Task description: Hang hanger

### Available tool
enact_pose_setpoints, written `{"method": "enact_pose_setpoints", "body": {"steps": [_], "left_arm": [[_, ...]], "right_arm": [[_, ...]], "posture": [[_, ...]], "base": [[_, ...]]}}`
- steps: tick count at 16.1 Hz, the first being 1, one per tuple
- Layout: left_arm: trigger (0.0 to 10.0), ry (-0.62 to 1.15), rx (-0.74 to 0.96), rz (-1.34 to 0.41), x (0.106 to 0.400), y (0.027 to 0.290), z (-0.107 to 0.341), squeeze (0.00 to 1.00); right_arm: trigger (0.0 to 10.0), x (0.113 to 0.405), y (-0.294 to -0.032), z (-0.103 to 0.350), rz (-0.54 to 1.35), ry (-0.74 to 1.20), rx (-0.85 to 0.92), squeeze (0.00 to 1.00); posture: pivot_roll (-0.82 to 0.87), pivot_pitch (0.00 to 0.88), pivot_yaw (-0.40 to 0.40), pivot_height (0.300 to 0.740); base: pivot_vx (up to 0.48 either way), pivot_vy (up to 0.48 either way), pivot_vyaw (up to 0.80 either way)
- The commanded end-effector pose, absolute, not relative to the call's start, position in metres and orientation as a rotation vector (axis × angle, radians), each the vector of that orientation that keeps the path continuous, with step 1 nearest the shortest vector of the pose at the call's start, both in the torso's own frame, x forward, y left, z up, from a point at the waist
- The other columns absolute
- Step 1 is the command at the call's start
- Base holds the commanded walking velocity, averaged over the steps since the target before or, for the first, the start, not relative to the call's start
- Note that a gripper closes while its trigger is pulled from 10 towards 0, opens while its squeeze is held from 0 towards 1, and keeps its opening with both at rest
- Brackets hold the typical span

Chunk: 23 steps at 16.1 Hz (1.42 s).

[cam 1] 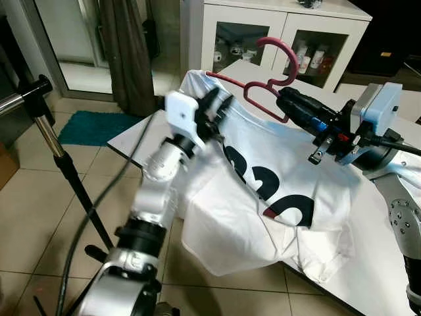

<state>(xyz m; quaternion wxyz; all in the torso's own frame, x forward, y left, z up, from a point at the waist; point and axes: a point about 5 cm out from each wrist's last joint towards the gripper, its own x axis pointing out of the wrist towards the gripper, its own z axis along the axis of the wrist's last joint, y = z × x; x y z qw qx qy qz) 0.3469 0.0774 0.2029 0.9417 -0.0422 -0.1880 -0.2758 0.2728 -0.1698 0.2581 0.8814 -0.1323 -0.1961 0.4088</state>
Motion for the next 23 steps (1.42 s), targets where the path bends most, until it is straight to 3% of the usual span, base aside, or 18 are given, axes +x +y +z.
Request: {"method": "enact_pose_setpoints", "body": {"steps": [1,2,19,20,21,23], "left_arm": [[1.5,-0.390,-0.088,-0.543,0.350,0.079,0.207,0.00],[0.0,-0.397,-0.099,-0.521,0.352,0.083,0.209,0.00],[0.0,-0.407,-0.080,-0.542,0.353,0.082,0.209,0.00],[3.5,-0.402,-0.091,-0.544,0.354,0.081,0.210,0.00],[10.0,-0.414,-0.104,-0.562,0.353,0.079,0.211,1.00],[10.0,-0.438,-0.062,-0.594,0.348,0.075,0.211,1.00]], "right_arm": [[0.0,0.273,-0.170,0.264,0.850,-0.429,-0.287,0.00],[0.0,0.272,-0.170,0.264,0.853,-0.428,-0.286,0.00],[0.0,0.267,-0.173,0.264,0.883,-0.417,-0.230,0.00],[0.0,0.266,-0.170,0.264,0.891,-0.420,-0.228,0.00],[0.0,0.266,-0.169,0.264,0.893,-0.421,-0.228,0.00],[0.0,0.267,-0.170,0.264,0.889,-0.422,-0.227,0.00]], "posture": [[0.03,0.000,-0.034,0.723],[0.03,0.000,-0.034,0.723],[0.03,0.000,-0.025,0.723],[0.03,0.000,-0.025,0.723],[0.03,0.000,-0.025,0.723],[0.03,0.000,-0.025,0.723]], "base": [[0.000,0.000,0.00],[0.000,0.000,0.00],[0.000,0.000,0.00],[0.000,0.000,0.00],[0.000,0.000,0.00],[0.000,0.000,0.00]]}}
